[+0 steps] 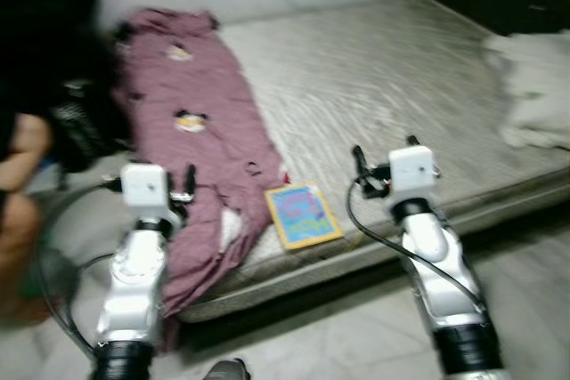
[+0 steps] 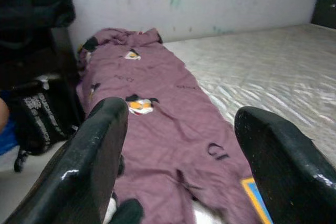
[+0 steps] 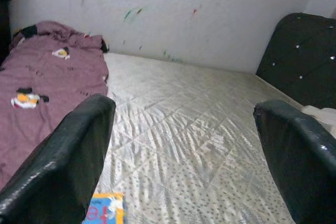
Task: Clean up the room
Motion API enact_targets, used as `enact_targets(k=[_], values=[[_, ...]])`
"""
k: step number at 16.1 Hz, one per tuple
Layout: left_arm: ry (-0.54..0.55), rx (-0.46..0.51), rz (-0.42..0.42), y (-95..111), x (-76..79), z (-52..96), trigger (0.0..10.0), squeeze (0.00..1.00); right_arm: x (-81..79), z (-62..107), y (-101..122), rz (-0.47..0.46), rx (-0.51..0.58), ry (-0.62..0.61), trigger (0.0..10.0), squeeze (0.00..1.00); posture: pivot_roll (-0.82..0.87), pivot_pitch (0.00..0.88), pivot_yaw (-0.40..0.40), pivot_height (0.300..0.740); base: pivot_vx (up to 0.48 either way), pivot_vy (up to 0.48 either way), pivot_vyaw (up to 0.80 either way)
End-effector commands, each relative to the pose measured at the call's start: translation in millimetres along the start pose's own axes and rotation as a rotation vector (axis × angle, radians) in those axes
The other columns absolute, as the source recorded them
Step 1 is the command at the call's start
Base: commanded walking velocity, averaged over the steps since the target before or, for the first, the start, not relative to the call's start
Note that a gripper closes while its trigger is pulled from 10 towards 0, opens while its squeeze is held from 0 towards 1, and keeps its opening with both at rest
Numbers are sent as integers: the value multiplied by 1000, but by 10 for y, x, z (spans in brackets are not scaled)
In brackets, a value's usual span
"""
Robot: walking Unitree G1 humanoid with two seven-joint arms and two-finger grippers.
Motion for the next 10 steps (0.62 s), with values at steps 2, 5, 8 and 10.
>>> enact_targets(k=[2,5,8,10], values=[[10,12,-26,35,-60,-7,10000,0,-28,-15,31,-15,13,4,10000,0,-2,0,-18,740,0,0,800],[2,19,-20,40,-52,-13,10000,0,-37,-14,31,-16,16,8,10000,0,-2,0,-15,740,0,0,800],[-4,19,-14,47,-45,-19,10000,0,-36,-16,38,-18,19,8,10000,0,-3,0,-16,740,0,0,800],[-8,21,-13,53,-43,-25,10000,0,-38,-22,45,-19,23,9,10000,0,-4,0,-17,740,0,0,800]])
Point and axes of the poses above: a point about 5 cm out from each wrist's last joint towards the gripper, its own z axis pointing back from the gripper into the wrist, its own y axis along the axis of the wrist's last joint, x = y × z, the point moved 1 cm from there along -z, pointing out of the wrist towards the gripper, and after that the axes turned 1 degree about -z, right-handed, at the moved point
